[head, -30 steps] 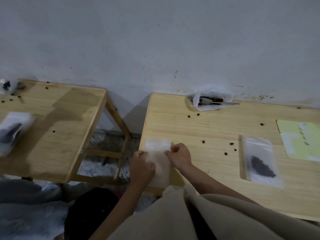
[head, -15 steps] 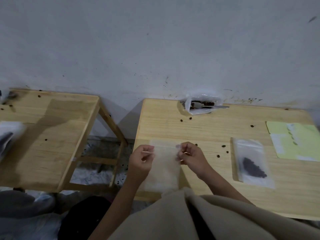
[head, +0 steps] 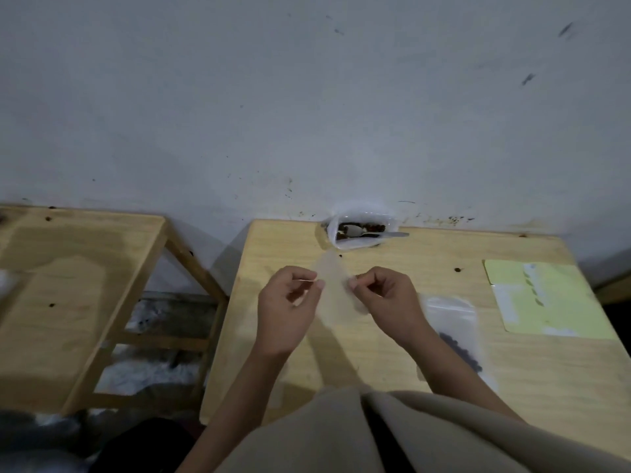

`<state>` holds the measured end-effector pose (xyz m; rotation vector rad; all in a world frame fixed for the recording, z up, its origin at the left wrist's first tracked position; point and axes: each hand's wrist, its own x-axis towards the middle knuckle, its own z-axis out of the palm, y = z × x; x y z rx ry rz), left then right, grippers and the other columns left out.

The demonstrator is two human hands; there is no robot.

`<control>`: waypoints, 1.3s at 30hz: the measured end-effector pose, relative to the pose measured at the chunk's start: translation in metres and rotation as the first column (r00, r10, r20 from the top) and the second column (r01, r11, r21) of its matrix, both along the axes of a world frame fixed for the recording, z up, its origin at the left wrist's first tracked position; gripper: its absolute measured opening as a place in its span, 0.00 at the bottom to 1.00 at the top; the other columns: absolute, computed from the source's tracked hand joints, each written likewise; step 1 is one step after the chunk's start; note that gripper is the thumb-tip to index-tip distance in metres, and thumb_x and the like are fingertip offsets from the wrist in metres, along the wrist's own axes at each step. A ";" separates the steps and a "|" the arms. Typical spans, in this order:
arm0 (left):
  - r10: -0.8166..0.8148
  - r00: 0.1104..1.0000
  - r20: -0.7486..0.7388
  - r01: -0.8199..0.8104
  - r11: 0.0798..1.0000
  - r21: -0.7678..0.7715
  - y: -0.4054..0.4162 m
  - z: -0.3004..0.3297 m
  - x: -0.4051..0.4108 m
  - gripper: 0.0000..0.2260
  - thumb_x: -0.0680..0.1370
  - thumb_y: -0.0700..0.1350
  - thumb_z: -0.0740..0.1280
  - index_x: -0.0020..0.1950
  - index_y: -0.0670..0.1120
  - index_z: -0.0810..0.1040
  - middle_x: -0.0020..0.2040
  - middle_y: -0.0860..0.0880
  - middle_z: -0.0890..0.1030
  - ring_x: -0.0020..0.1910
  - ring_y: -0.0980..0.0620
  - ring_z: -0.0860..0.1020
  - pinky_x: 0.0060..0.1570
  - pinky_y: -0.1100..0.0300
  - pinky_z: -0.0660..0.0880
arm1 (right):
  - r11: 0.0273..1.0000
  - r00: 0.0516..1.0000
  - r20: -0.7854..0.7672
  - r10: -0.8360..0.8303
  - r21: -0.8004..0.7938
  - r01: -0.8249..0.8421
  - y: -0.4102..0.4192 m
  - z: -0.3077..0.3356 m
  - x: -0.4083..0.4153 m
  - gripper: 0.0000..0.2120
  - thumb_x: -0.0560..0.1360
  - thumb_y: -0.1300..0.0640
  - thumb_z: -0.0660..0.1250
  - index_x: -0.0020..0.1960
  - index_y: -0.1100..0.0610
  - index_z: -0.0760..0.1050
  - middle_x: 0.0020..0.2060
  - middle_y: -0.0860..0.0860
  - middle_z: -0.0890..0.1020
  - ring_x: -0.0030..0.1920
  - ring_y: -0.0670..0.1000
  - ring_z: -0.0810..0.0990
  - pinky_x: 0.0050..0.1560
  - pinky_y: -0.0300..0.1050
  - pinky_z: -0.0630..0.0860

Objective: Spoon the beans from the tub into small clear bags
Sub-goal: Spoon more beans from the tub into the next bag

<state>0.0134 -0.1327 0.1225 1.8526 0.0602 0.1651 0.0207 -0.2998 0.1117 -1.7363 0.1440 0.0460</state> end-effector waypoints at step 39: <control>-0.017 0.940 -0.341 0.028 0.999 0.026 -0.085 0.027 0.032 0.08 0.66 0.35 0.73 0.34 0.48 0.82 0.30 0.51 0.81 0.31 0.55 0.80 0.35 0.63 0.76 | 0.735 0.978 0.089 0.190 -0.673 -0.082 -0.063 0.037 0.044 0.14 0.70 0.68 0.63 0.36 0.54 0.82 0.38 0.49 0.77 0.38 0.51 0.77 0.40 0.48 0.76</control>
